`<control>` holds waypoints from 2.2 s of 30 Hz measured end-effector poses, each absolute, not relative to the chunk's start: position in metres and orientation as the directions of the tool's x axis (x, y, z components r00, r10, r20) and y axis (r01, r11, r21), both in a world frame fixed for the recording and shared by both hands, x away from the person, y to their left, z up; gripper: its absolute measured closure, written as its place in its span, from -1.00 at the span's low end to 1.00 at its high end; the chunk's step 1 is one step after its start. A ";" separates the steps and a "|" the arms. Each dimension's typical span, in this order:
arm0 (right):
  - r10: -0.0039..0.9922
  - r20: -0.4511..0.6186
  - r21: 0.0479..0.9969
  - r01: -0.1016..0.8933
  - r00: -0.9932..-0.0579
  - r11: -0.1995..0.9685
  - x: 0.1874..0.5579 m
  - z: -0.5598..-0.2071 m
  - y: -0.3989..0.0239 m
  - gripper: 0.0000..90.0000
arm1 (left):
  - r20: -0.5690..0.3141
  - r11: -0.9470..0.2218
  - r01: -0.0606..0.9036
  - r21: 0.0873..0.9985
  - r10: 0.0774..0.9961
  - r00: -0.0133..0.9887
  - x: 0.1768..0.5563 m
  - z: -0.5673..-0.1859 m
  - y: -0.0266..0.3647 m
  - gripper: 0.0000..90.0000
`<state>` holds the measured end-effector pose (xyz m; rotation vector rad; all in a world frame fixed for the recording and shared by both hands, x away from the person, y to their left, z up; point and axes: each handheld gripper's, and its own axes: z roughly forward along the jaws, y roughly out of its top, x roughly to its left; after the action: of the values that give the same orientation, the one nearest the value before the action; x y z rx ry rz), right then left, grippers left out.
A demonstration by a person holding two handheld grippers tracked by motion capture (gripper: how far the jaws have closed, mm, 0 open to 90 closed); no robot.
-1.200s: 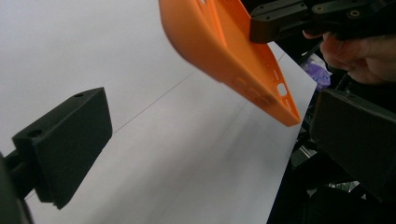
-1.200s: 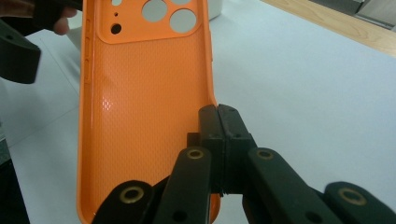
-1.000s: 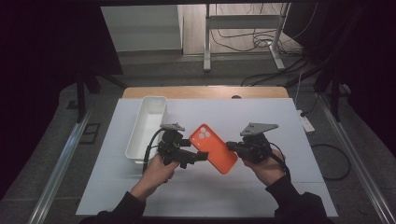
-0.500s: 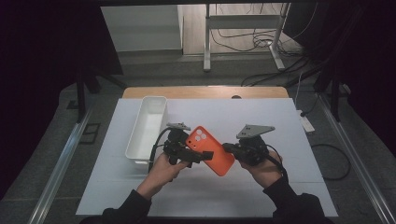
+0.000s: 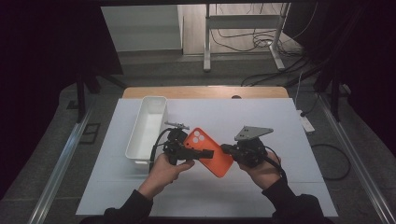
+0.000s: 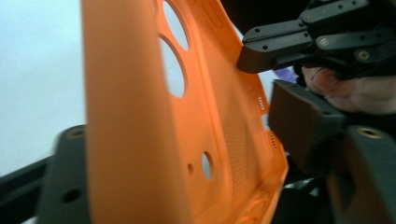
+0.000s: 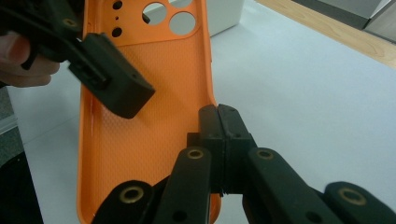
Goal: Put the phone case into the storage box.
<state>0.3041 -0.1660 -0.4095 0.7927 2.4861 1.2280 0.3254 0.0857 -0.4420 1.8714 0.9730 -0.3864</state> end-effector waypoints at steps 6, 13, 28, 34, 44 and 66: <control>0.575 0.007 0.793 0.355 -0.818 0.495 0.303 -0.410 -0.165 0.97 | -0.678 -0.211 0.789 0.577 0.416 0.606 0.327 -0.445 0.088 0.30; 0.574 0.006 0.795 0.352 -0.819 0.494 0.303 -0.411 -0.165 0.97 | -0.730 -0.187 0.814 0.550 0.366 0.578 0.328 -0.448 0.089 0.77; 0.559 0.044 0.799 0.365 -0.828 0.477 0.304 -0.413 -0.165 0.82 | -0.712 -0.201 0.800 0.565 0.372 0.596 0.327 -0.446 0.092 0.93; 0.560 0.076 0.797 0.388 -0.825 0.463 0.305 -0.412 -0.170 0.49 | -0.679 -0.219 0.782 0.584 0.397 0.618 0.327 -0.445 0.096 0.93; 0.540 0.170 0.789 0.442 -0.825 0.427 0.310 -0.411 -0.183 -0.21 | -0.627 -0.278 0.745 0.606 0.410 0.663 0.327 -0.445 0.102 0.93; 0.446 0.219 0.755 0.441 -0.868 0.486 0.299 -0.426 -0.186 -1.00 | -0.547 -0.384 0.634 0.671 0.320 0.774 0.322 -0.441 0.101 0.93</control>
<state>0.2986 -0.1864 -0.4256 0.8064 2.7022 1.3704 0.3218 0.1011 -0.4409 1.9963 0.7161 -0.4078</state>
